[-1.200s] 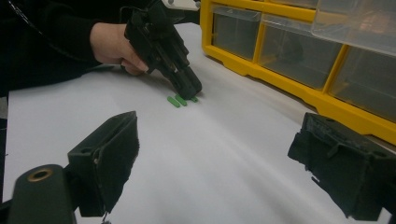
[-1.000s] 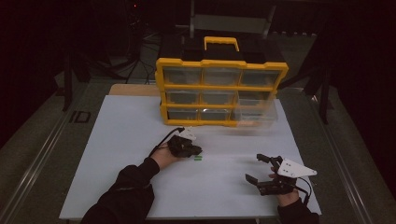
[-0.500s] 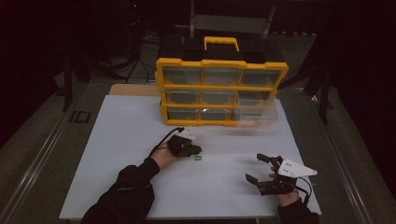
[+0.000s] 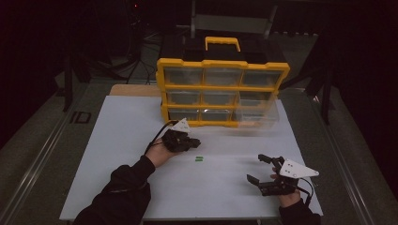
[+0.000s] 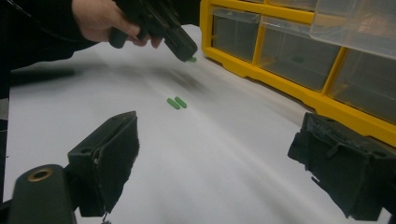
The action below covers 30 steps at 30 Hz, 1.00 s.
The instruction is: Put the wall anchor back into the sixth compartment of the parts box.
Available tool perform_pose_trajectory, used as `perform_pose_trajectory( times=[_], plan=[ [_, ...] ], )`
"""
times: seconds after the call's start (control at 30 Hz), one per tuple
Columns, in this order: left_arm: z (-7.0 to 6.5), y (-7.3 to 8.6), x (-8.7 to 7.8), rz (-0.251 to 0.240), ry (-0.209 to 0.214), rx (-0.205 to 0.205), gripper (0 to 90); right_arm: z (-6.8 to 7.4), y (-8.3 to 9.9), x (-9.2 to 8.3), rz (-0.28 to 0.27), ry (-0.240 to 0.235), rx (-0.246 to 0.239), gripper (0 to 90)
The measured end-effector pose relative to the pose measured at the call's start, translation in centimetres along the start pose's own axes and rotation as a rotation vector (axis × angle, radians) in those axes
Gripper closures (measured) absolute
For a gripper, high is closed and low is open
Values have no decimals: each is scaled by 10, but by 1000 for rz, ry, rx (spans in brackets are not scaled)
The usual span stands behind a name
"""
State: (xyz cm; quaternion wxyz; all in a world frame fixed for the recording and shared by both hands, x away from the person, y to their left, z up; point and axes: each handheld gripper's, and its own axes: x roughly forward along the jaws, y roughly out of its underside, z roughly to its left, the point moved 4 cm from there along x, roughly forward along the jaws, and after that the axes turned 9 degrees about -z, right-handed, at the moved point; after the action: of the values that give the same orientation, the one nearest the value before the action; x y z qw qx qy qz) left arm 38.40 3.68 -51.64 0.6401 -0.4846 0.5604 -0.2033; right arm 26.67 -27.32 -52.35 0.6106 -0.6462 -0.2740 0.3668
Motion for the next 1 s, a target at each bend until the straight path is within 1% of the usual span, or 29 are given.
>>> perform_pose_trajectory(
  times=[0.1, 0.2, 0.27, 0.4, 0.47, 0.5, 0.6, 0.67, 0.8, 0.9, 1.0],
  plan=[
    [-2, -4, -4, -9, 3, -3, 835, 0, 0, 0, 0, 1, 0, 126],
    [-7, -13, -11, -26, 7, 5, 835, 0, 0, 0, -3, 3, -3, 126],
    [-8, -17, -14, -33, 0, 2, 835, 0, -1, -1, -3, 3, -2, 126],
    [-11, -23, -18, -45, 2, 0, 835, 0, -1, -1, -6, 4, -5, 126],
    [-13, -26, -21, -46, -4, 4, 835, -1, -2, -2, -9, 5, -5, 126],
    [-13, -26, -21, -46, -4, 4, 835, -1, -2, -2, -9, 5, -5, 126],
    [-15, -33, -26, -56, 0, 3, 835, -1, -2, -2, -15, 6, -9, 126],
    [-16, -36, -29, -62, -6, 7, 835, -1, -2, -2, -13, 6, -6, 125],
    [-18, -43, -33, -64, -2, -3, 835, 0, -3, -2, -14, 5, -7, 125],
    [-19, -49, -38, -74, -3, -2, 835, -1, -3, -2, -14, 6, -8, 126],
    [-19, -55, -42, -81, -9, -8, 835, -1, -3, -2, -14, 7, -9, 126]
  ],
)
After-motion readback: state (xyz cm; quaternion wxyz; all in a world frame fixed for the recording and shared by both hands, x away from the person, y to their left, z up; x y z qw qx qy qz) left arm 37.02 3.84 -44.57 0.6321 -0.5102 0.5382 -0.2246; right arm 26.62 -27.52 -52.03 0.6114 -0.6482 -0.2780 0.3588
